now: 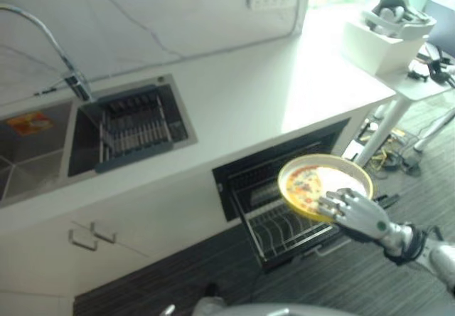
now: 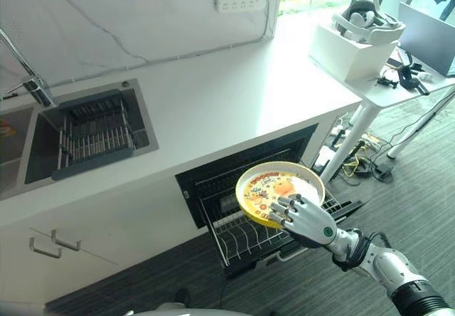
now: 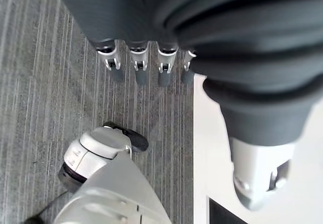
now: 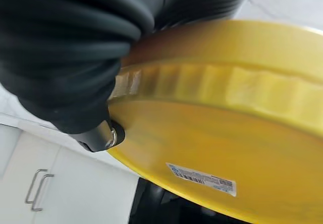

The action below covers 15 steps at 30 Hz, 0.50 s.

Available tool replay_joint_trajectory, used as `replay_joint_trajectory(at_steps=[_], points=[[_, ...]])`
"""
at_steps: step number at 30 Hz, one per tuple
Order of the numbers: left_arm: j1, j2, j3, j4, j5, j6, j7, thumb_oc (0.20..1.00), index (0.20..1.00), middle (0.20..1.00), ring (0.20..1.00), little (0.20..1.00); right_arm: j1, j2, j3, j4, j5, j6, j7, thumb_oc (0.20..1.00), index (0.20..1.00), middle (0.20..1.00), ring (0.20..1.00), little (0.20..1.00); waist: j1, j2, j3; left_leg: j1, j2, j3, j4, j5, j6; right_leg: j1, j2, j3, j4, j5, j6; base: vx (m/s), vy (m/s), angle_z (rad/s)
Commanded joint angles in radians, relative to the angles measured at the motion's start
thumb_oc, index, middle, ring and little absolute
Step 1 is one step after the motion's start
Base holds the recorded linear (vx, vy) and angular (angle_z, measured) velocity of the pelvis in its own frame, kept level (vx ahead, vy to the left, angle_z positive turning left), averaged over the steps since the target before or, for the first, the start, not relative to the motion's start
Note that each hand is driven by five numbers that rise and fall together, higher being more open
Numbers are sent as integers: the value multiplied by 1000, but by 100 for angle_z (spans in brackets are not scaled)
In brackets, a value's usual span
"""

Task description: Place the dishes in the dishwasher.

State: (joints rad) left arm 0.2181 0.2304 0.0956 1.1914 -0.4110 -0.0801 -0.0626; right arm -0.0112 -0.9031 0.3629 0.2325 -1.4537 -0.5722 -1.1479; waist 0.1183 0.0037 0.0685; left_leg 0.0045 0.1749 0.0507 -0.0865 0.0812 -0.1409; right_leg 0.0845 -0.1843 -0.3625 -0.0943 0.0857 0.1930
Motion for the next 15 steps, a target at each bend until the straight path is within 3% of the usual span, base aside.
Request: replay_joint_trajectory(at_steps=[1,15], points=[[-67,69,-46,35,8,3,-4,1000,1000,1000,1000,1000,-100,34,28,-19,99,35,-22,200,200,200,200,200,31,-54,2,18,-34,19,-1,-130,26,36,8,17,7,-126,-2,24,23,13],[-25,76,-114,-48,7,47,1,1000,1000,1000,1000,1000,-229,124,162,215,340,142,133,200,200,200,200,200,117,-41,18,20,-37,1,-1,-107,23,88,-4,-68,7,-120,1,43,7,13]])
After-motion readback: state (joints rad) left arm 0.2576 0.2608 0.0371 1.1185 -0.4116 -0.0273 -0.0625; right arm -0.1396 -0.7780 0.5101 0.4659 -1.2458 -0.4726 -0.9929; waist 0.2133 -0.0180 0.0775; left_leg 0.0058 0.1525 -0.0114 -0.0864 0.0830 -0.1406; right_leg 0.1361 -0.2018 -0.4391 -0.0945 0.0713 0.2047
